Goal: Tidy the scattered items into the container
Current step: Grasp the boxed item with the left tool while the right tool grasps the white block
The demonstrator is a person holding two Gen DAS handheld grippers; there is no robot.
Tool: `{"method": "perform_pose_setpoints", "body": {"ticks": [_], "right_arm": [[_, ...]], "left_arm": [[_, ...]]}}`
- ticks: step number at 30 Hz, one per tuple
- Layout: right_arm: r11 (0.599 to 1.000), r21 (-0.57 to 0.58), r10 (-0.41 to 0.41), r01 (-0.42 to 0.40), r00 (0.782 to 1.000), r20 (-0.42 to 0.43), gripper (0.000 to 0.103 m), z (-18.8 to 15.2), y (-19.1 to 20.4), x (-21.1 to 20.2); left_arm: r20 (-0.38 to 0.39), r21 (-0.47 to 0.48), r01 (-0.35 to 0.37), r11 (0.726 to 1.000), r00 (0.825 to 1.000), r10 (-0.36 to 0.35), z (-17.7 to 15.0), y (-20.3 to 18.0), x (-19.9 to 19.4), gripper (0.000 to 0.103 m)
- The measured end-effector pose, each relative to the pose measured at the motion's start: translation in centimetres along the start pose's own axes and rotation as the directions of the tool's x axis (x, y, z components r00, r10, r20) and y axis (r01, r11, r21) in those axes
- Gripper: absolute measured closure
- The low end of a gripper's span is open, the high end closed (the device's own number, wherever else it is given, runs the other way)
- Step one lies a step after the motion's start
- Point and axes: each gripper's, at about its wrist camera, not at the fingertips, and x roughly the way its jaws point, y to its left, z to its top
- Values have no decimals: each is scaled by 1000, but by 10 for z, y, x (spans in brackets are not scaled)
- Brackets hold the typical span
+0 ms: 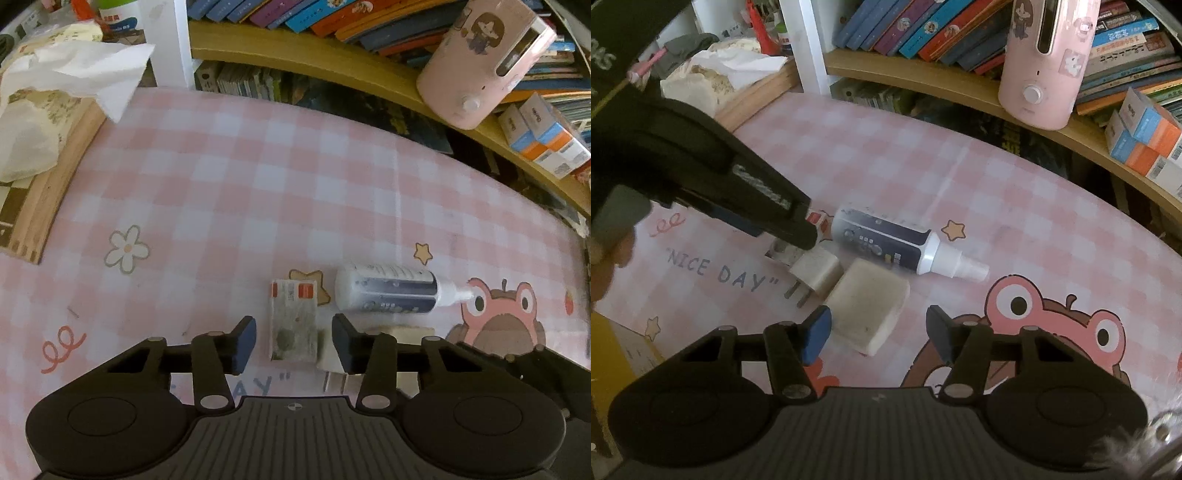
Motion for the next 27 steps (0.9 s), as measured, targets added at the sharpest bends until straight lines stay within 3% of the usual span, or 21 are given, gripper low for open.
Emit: {"method": "perform_pose_setpoints", "body": {"ticks": [7,12,22,27], "right_arm": [[1000,-11,18,-18,1000,4,48,4,3,3],[999,-5,32,-32,999,-1,49,6,1,6],[998,4,64,-64,998,10,48,8,3,2],[999,-9,33,-33,999,-19,47,11,7,15]], "left_arm": [[-18,20,-29,999,999,30,4,-5,13,65],[-18,35,-48,998,999,49,-1,-7,19,74],[7,47,-58,997,998,57,-4,0,14,75],[9,23,-56,998,998,56,-5,13,7,75]]}}
